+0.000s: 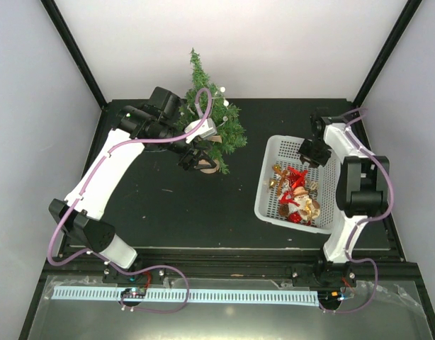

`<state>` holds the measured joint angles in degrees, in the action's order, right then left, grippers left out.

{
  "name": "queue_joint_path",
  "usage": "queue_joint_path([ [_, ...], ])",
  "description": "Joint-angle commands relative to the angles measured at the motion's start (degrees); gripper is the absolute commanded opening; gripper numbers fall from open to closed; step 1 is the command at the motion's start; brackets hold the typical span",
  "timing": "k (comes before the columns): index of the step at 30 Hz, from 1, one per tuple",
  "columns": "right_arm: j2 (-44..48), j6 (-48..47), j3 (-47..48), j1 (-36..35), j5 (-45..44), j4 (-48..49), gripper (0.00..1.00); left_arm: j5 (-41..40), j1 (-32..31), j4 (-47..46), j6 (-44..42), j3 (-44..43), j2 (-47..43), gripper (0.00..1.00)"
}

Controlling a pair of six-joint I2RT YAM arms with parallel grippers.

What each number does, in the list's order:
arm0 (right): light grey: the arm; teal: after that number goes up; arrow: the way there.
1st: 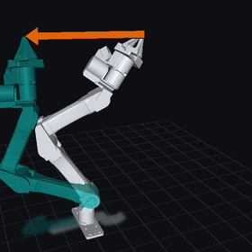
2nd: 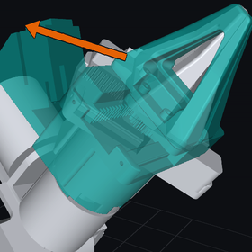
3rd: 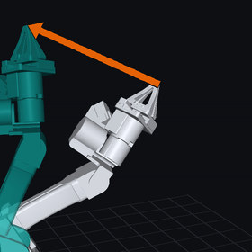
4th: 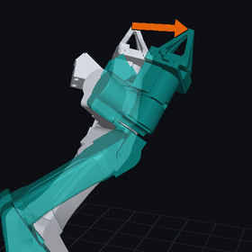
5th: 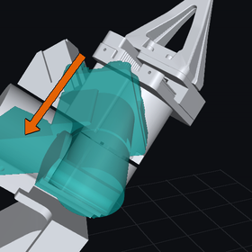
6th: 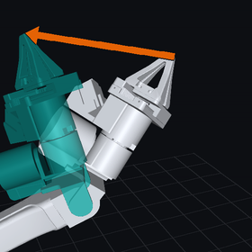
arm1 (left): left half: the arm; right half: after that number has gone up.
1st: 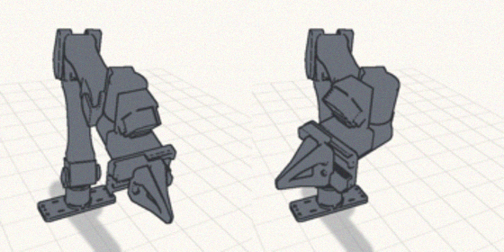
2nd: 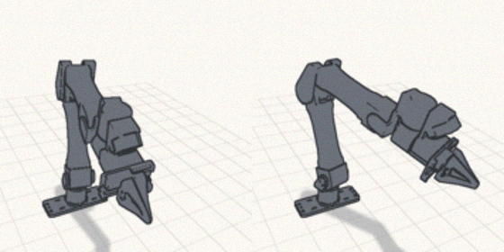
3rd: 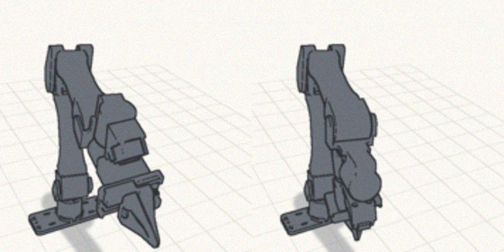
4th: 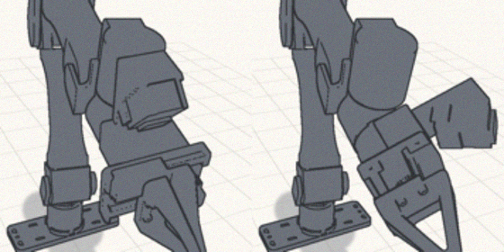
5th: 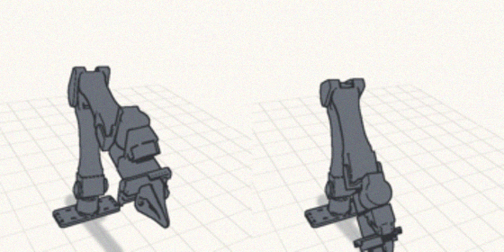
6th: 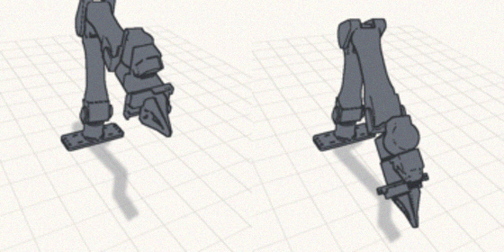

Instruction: Decorate the small christmas tree

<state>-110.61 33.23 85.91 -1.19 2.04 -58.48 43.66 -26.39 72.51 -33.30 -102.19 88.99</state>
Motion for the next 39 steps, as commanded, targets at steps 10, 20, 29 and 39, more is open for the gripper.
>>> queue_joint_path([
  [10, 21.3, -4.0, -11.7, 0.2, 1.5, 1.5, 0.30, 1.1, -0.4, -0.3, -0.2, -0.5, -1.3, 0.76],
  [20, 26.3, -6.1, -27.4, -1.2, 1.4, 1.4, 0.31, 1.8, -1.3, -0.7, -0.3, 0.5, -1.2, 0.76],
  [29, 19.2, -1.7, -24.7, -1.2, 4.3, 8.4, 0.40, 0.4, -3.0, -0.9, -0.3, 0.0, -0.6, 0.76],
  [39, 15.6, 3.3, -23.6, -1.2, 2.1, 18.0, 0.40, -1.3, -3.4, -1.1, -0.1, 0.3, -0.7, 0.76],
])
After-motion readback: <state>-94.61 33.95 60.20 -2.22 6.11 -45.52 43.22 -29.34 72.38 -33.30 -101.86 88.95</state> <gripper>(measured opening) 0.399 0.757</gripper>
